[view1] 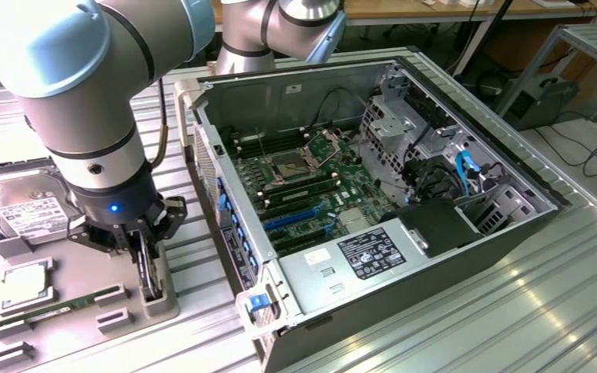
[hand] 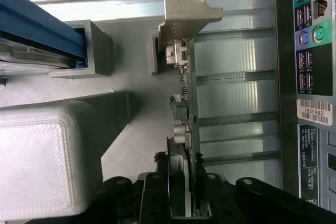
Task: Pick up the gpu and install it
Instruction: 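Pick up the gpu and move the gpu toward the slot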
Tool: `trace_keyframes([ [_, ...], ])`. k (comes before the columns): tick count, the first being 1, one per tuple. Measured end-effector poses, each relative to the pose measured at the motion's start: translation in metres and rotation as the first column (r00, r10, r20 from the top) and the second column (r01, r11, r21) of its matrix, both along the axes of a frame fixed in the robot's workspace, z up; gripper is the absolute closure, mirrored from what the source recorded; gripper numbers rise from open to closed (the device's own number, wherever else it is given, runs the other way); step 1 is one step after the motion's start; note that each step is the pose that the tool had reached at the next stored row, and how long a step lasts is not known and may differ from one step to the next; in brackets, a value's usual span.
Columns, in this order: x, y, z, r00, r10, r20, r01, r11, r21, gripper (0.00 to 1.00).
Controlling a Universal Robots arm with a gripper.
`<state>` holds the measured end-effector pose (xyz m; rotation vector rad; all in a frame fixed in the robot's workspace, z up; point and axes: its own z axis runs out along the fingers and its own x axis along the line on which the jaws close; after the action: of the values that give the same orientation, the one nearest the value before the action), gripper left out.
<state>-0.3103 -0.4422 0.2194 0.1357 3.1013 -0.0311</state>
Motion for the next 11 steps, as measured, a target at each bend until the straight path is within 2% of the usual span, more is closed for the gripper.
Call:
trace_keyframes([
  [11, 0.0003, 0.0, 0.0022, 1.0, 0.0, 0.0001, 0.0, 1.0, 0.0001, 0.71],
])
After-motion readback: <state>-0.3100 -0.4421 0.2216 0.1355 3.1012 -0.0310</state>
